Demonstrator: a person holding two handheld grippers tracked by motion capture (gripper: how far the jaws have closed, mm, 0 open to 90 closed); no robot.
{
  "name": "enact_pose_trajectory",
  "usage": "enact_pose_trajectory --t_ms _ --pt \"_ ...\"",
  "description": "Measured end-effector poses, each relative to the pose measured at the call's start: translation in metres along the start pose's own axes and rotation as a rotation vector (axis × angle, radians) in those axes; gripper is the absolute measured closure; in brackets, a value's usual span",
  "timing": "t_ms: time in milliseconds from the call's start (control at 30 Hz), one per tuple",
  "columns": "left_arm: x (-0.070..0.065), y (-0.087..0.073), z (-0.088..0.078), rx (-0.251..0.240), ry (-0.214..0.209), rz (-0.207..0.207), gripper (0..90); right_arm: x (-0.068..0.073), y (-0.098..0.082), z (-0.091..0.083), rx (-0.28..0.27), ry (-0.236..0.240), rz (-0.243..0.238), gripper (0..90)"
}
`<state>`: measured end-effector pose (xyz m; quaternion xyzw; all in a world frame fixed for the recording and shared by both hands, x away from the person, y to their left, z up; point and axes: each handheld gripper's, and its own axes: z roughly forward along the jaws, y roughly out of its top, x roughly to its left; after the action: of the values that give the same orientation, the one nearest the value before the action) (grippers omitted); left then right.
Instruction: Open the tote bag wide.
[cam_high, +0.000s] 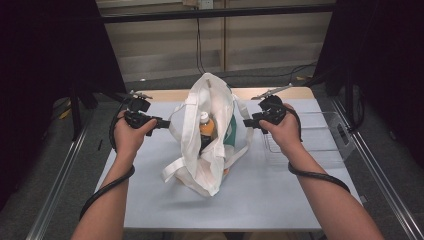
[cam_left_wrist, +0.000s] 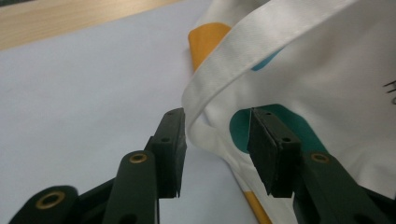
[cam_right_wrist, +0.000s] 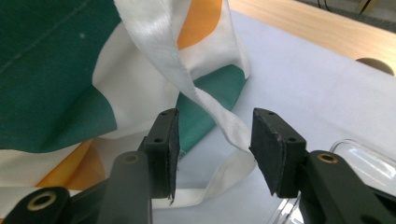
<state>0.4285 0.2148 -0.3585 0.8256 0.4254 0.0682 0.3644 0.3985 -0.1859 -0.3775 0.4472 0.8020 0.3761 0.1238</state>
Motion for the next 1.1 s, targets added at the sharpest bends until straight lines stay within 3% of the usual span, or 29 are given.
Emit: enact_pose_trajectory --t_ms 167,300,333,367,400,467,500,533,567,600,633,667,800,833,1067,1100 --pt "-0.005 0.006 -0.006 -0.004 -0.014 0.022 53.8 0.001 0.003 -0.008 -0.003 -0.008 0.001 48.5" --pt "-0.01 0.014 -0.008 -0.021 -0.03 0.005 53.2 0.001 0.007 -0.013 -0.003 -0.018 0.003 47.8" --pt "-0.01 0.016 -0.011 -0.007 -0.029 0.027 52.6 0.001 0.008 -0.013 -0.007 -0.008 0.002 47.7" --pt "-0.012 0.019 -0.011 -0.029 -0.03 0.002 52.1 0.002 0.009 -0.015 -0.006 -0.011 0.003 47.6" --pt "-0.013 0.021 -0.013 -0.015 -0.028 0.031 51.8 0.002 0.01 -0.016 -0.01 -0.011 -0.002 47.5" --pt "-0.015 0.026 -0.015 -0.009 -0.037 0.045 51.5 0.003 0.013 -0.018 -0.008 -0.012 -0.011 47.0" --pt "-0.018 0.028 -0.014 -0.028 -0.034 0.023 51.1 0.003 0.014 -0.019 -0.001 -0.019 -0.007 46.8" --pt "-0.018 0.03 -0.016 -0.014 -0.035 0.049 51.1 0.003 0.015 -0.019 -0.002 -0.017 -0.016 46.5" --pt "-0.02 0.032 -0.015 -0.03 -0.036 0.024 50.9 0.004 0.016 -0.02 0.0 -0.021 -0.015 46.1" --pt "-0.02 0.034 -0.017 -0.012 -0.041 0.046 50.6 0.004 0.016 -0.021 0.0 -0.02 -0.011 45.9" --pt "-0.022 0.035 -0.016 -0.032 -0.043 0.027 50.4 0.004 0.017 -0.021 0.0 -0.022 -0.014 45.9" --pt "-0.021 0.037 -0.018 -0.006 -0.044 0.054 50.1 0.004 0.018 -0.021 -0.001 -0.015 -0.011 45.7" --pt "-0.025 0.042 -0.018 -0.011 -0.036 0.04 49.0 0.007 0.021 -0.024 0.0 -0.013 -0.008 44.3" --pt "-0.024 0.043 -0.019 0.002 -0.047 0.06 49.0 0.007 0.022 -0.025 -0.002 -0.015 -0.012 43.7" --pt "-0.03 0.051 -0.021 -0.015 -0.063 0.053 46.9 0.011 0.029 -0.029 -0.009 -0.017 -0.009 41.2" --pt "-0.03 0.051 -0.022 -0.006 -0.064 0.07 46.8 0.012 0.03 -0.029 -0.01 -0.018 -0.007 40.9"
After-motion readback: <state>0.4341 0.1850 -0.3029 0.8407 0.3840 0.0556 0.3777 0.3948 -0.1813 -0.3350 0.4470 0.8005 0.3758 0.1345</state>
